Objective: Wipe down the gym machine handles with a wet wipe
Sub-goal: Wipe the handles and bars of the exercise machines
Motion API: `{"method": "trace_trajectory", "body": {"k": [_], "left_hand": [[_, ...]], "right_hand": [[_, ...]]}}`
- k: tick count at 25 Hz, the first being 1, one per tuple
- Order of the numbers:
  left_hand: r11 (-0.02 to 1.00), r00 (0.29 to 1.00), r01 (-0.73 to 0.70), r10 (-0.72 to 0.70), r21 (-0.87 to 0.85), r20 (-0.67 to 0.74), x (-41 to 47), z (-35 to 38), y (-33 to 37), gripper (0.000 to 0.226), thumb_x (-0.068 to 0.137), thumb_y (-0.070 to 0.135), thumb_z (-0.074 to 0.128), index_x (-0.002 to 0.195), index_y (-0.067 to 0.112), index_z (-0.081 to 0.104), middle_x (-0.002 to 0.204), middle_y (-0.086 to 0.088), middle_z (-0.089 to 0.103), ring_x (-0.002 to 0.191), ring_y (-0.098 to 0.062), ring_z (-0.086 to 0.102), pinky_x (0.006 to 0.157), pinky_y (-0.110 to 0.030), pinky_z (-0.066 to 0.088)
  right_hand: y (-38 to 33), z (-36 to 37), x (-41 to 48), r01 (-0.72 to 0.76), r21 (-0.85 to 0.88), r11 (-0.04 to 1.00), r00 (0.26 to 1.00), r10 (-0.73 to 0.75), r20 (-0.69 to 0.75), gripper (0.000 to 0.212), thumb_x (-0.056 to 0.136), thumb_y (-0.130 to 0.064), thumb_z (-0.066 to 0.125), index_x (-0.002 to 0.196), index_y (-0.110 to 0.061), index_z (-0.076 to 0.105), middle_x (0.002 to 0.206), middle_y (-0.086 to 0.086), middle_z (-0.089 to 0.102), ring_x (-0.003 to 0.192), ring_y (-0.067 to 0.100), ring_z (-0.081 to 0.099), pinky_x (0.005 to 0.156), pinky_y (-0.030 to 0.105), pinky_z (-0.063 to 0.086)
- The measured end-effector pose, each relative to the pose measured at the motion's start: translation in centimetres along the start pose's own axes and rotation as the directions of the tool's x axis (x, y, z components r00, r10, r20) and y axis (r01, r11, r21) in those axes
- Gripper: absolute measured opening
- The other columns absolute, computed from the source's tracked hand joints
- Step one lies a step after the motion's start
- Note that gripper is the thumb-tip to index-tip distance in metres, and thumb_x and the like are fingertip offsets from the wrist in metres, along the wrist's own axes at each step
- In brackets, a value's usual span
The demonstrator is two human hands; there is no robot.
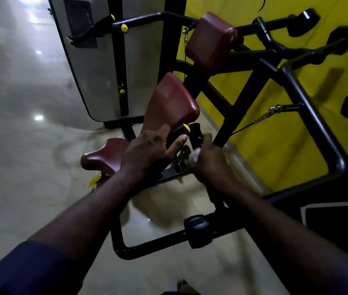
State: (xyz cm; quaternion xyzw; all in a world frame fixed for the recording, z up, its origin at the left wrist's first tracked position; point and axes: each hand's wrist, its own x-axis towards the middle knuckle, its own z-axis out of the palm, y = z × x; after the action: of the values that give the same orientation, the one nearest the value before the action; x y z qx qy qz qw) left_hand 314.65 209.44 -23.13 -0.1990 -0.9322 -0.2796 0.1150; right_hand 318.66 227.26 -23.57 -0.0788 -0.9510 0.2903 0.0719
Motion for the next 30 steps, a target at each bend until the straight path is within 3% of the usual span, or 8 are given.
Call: {"method": "trace_trajectory", "body": {"k": [8,12,15,19,22,25,28,30], "left_hand": [[0.996,0.997,-0.065,0.062,-0.06,-0.043,-0.4,-0.2,0.0,0.046,0.099,0.074,0.033,0.093,0.029,0.038,0.09,-0.018,0.07,0.084,-0.043,0.07,0.064,-0.038,0.044],[0.999,0.993,-0.044,0.046,0.026,-0.105,-0.9,0.0,0.5,0.054,0.101,0.072,0.032,0.102,0.021,0.05,0.09,-0.018,0.071,0.082,-0.043,0.071,0.063,-0.039,0.042],[0.998,0.99,-0.032,0.039,0.052,-0.136,-1.2,0.2,0.9,0.055,0.102,0.071,0.032,0.101,0.019,0.05,0.086,-0.016,0.069,0.076,-0.042,0.071,0.059,-0.038,0.042],[0.998,0.992,-0.001,0.009,0.068,-0.124,-1.2,0.1,1.1,0.056,0.103,0.07,0.034,0.104,0.018,0.052,0.089,-0.017,0.07,0.081,-0.042,0.07,0.062,-0.036,0.037],[0.998,0.993,0.023,-0.015,0.062,-0.12,-1.3,0.0,1.7,0.057,0.101,0.072,0.034,0.104,0.018,0.052,0.091,-0.015,0.07,0.084,-0.041,0.07,0.064,-0.037,0.038],[0.994,0.991,0.049,-0.035,0.1,-0.132,-1.3,0.0,1.9,0.057,0.1,0.072,0.035,0.107,0.02,0.055,0.094,-0.014,0.071,0.089,-0.041,0.07,0.065,-0.036,0.038],[0.988,0.985,0.09,-0.07,0.126,-0.155,-1.4,0.1,2.6,0.052,0.101,0.068,0.042,0.112,0.02,0.06,0.096,-0.015,0.072,0.091,-0.042,0.069,0.066,-0.035,0.037],[0.981,0.98,0.105,-0.074,0.164,-0.186,-1.4,0.3,2.7,0.047,0.102,0.064,0.046,0.107,0.019,0.06,0.09,-0.015,0.071,0.086,-0.041,0.069,0.065,-0.035,0.038]], "right_hand": [[-2.2,-2.6,0.8,-0.375,0.53,0.761,0.901,0.164,0.402,0.032,0.094,-0.019,0.075,0.082,-0.019,0.046,0.059,0.0,0.054,0.044,0.011,0.054,0.043,0.026,0.043],[1.7,-1.7,-5.4,-0.272,0.093,0.958,0.932,0.237,0.275,0.043,0.081,-0.01,0.083,0.07,-0.02,0.043,0.055,-0.005,0.055,0.05,0.017,0.059,0.048,0.038,0.05],[2.6,-0.5,-8.3,-0.114,-0.46,0.881,0.98,0.177,0.095,0.043,0.088,-0.014,0.067,0.12,-0.012,0.038,0.092,-0.002,0.069,0.083,0.028,0.07,0.066,0.033,0.043],[3.0,-1.2,-7.3,-0.079,-0.336,0.938,0.976,0.142,0.165,0.052,0.086,-0.023,0.075,0.122,-0.007,0.041,0.091,-0.007,0.067,0.086,0.02,0.068,0.071,0.032,0.044],[3.6,-4.2,-4.6,-0.185,0.035,0.982,0.799,0.13,0.588,0.039,0.078,-0.025,0.091,0.089,0.002,0.065,0.071,-0.01,0.068,0.066,0.0,0.058,0.069,0.022,0.045],[3.5,-6.5,-2.7,-0.291,0.091,0.952,0.486,0.065,0.872,0.029,0.084,-0.012,0.084,0.108,0.001,0.073,0.08,-0.002,0.076,0.073,0.002,0.069,0.062,0.014,0.05],[4.2,-4.9,-3.7,-0.05,-0.122,0.991,0.733,0.119,0.67,0.039,0.083,-0.026,0.084,0.106,-0.004,0.06,0.074,-0.004,0.064,0.067,0.011,0.064,0.06,0.025,0.043],[4.6,-3.1,-6.5,0.176,-0.38,0.908,0.899,0.009,0.439,0.078,0.092,-0.035,0.066,0.148,0.001,0.025,0.106,0.009,0.068,0.092,0.028,0.07,0.07,0.034,0.043]]}}
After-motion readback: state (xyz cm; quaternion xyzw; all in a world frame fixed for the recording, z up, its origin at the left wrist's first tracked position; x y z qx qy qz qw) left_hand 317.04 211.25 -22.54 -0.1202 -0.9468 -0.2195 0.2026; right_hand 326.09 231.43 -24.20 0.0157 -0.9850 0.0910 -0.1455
